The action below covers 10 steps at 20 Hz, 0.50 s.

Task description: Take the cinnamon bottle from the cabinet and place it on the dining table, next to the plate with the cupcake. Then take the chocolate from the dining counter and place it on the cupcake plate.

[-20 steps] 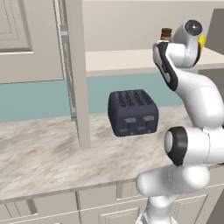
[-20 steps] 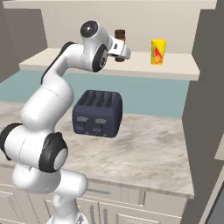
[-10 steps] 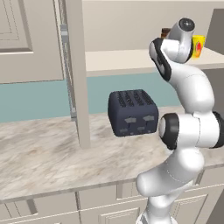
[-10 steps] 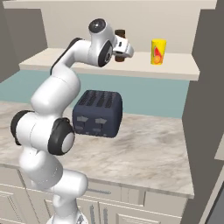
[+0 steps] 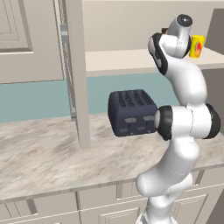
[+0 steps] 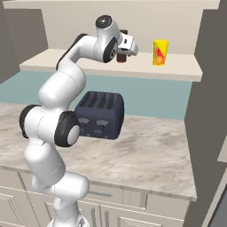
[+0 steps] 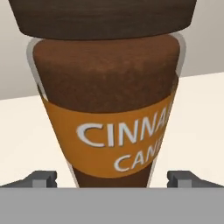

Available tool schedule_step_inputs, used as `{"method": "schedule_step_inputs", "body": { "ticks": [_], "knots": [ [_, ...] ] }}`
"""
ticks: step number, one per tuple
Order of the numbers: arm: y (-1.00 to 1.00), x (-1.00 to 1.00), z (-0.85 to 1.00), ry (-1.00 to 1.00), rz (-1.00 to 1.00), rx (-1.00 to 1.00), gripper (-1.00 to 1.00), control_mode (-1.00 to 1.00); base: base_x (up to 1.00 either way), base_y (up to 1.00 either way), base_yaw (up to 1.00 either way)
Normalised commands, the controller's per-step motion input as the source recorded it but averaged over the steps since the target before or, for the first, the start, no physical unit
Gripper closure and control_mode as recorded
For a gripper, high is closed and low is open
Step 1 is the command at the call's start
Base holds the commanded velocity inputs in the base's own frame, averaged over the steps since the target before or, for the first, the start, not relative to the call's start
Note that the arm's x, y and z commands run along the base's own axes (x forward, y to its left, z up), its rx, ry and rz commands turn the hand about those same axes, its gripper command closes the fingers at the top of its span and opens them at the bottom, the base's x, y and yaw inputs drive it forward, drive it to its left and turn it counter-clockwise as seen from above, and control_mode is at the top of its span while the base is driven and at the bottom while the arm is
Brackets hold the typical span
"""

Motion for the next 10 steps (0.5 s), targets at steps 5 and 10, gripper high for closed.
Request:
{"method": "schedule_step_inputs", "body": {
  "ticks": [5, 10],
  "knots": [
    [-0.07, 0.18, -0.08, 0.0, 0.0, 0.0, -1.0, -1.0, 0.0, 0.0, 0.0],
    [-0.07, 0.14, -0.07, 0.0, 0.0, 0.0, 1.0, -1.0, 0.0, 0.0, 0.0]
  ]
}}
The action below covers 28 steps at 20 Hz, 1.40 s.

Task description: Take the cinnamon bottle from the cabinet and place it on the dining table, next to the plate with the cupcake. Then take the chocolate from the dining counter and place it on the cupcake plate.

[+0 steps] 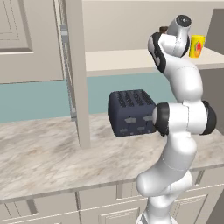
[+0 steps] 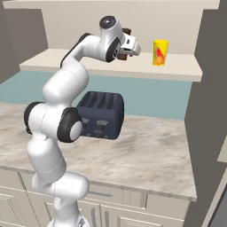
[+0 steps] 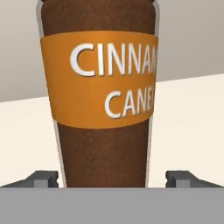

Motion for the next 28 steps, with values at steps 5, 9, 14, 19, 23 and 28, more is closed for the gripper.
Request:
{"method": "schedule_step_inputs", "body": {
  "ticks": [5, 9, 14, 19, 23, 28],
  "knots": [
    [-0.06, -0.03, -0.02, -0.03, 0.01, 0.0, 1.0, -1.0, 0.0, 0.0, 0.0],
    [-0.04, -0.34, 0.0, -0.14, 0.05, 0.0, 1.0, -1.0, 0.0, 0.0, 0.0],
    [0.0, -0.69, 0.0, -0.24, 0.08, 0.0, 1.0, -1.0, 0.0, 0.0, 0.0],
    [0.16, -0.79, 0.0, -0.16, 0.03, 0.0, 1.0, -1.0, 0.0, 0.0, 0.0],
    [0.19, -0.66, 0.02, 0.0, 0.04, 0.0, 1.0, -1.0, 0.0, 0.0, 0.0],
    [0.12, -0.75, 0.05, 0.02, 0.13, 0.01, 1.0, -1.0, 0.0, 0.0, 0.0]
  ]
}}
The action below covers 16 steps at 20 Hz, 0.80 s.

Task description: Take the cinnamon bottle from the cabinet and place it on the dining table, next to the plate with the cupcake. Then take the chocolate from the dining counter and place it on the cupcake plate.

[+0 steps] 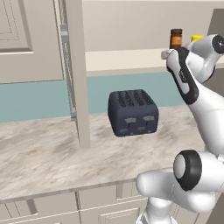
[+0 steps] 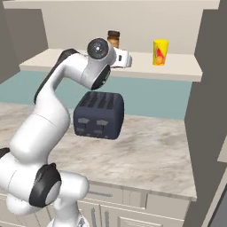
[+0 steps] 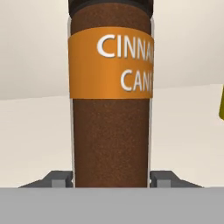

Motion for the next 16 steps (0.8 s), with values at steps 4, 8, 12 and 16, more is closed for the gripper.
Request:
{"method": "schedule_step_inputs", "body": {
  "ticks": [4, 8, 12, 16],
  "knots": [
    [0.19, -0.82, 0.01, 0.04, 0.21, 0.0, 1.0, -1.0, 0.0, 0.0, 0.0],
    [0.31, -0.77, -0.02, 0.02, 0.23, 0.0, 1.0, -1.0, 0.0, 0.0, 0.0],
    [0.33, -0.72, -0.18, 0.0, 0.31, 0.0, 1.0, -1.0, 0.0, 0.0, 0.0],
    [0.39, -0.61, -0.16, 0.0, 0.23, 0.0, 1.0, -1.0, 0.0, 0.0, 0.0]
  ]
}}
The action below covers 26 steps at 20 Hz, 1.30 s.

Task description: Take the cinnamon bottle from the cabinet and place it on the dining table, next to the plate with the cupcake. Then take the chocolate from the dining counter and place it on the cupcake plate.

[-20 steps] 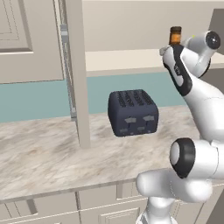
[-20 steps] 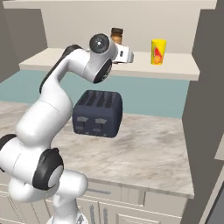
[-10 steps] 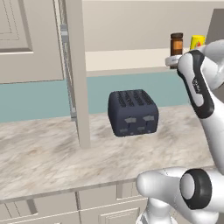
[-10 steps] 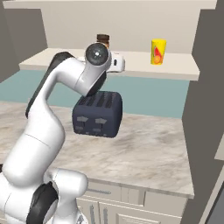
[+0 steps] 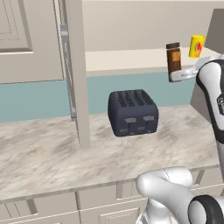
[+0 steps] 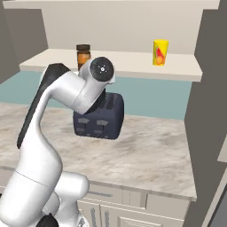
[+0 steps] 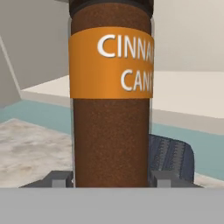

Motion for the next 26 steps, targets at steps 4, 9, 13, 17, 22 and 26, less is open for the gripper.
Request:
{"method": "schedule_step_inputs", "body": {
  "ticks": [4, 9, 13, 17, 22, 26],
  "knots": [
    [0.44, -0.57, -0.18, 0.0, 0.11, 0.01, 1.0, -1.0, 0.0, 0.0, 0.0],
    [0.46, -0.43, -0.33, 0.01, 0.0, 0.02, 1.0, -1.0, 0.0, 0.0, 0.0],
    [0.22, -0.21, -0.33, 0.04, 0.0, 0.22, 1.0, -1.0, 0.0, 0.0, 0.0],
    [0.1, -0.07, -0.11, 0.07, 0.01, 0.18, 1.0, -1.0, 0.0, 0.0, 0.0],
    [0.0, 0.0, 0.0, 0.0, 0.0, 0.0, 1.0, -1.0, 0.0, 0.0, 0.0],
    [0.0, 0.0, 0.0, 0.0, 0.0, 0.0, 1.0, -1.0, 0.0, 0.0, 0.0]
  ]
}}
